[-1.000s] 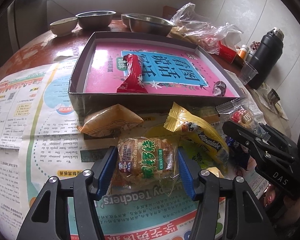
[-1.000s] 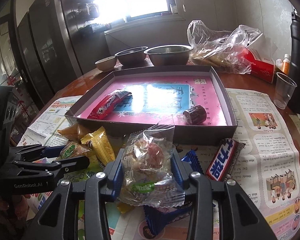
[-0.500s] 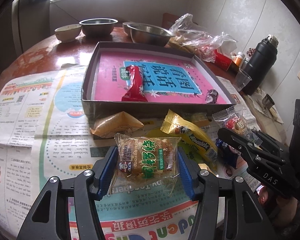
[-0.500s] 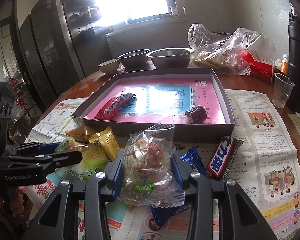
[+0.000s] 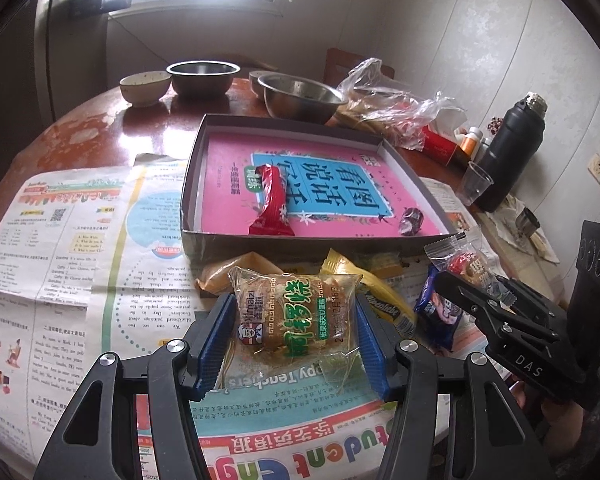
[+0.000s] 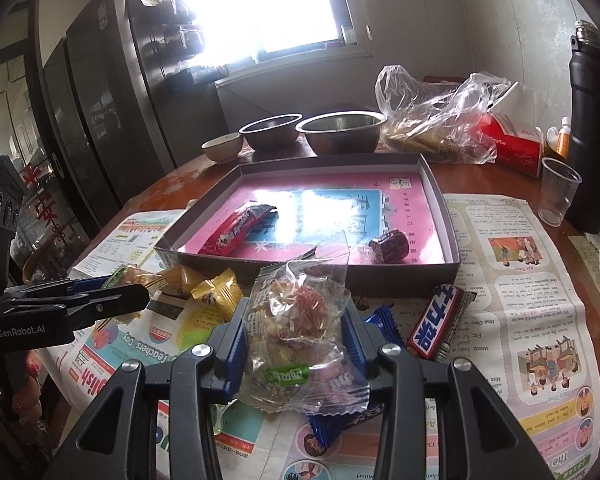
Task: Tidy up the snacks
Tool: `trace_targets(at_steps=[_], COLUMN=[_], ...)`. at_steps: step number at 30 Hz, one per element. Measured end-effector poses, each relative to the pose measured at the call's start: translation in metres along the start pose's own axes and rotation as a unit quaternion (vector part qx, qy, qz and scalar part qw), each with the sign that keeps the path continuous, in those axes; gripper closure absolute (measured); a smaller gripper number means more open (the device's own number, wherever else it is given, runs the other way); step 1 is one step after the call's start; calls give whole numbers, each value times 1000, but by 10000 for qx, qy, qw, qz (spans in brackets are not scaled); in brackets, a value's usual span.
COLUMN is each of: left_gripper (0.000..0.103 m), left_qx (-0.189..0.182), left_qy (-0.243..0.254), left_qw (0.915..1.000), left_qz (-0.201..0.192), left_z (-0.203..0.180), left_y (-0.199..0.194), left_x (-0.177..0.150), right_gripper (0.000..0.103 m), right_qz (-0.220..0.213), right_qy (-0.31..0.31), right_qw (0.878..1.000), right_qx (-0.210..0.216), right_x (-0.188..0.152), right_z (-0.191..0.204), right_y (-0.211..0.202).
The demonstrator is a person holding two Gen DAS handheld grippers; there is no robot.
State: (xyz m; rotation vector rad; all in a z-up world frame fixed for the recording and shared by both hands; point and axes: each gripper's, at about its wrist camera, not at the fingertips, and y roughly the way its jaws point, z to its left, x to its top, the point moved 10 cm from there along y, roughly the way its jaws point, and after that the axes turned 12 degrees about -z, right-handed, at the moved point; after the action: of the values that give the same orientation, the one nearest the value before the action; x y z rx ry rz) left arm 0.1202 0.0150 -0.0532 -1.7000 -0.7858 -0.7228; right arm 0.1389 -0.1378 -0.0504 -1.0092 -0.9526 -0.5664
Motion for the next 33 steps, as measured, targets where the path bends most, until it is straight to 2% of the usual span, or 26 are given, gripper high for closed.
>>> trace_targets(at_steps=[17,33], left_gripper=[43,43], left_qx=[-189,-360], left_qy=[10,56], left_qw=[9997,9991], left_qz=[-172,-198], left_z=[-18,-32], left_y=[-6,7], left_x=[18,28], right_gripper=[60,60], right_qz=[-186,-271], right_qy=[60,172], right_qw=[9998,9994], right_qx=[4,-111], right_x=[12,19], right_z=[-3,-17], right_y=[-12,-12])
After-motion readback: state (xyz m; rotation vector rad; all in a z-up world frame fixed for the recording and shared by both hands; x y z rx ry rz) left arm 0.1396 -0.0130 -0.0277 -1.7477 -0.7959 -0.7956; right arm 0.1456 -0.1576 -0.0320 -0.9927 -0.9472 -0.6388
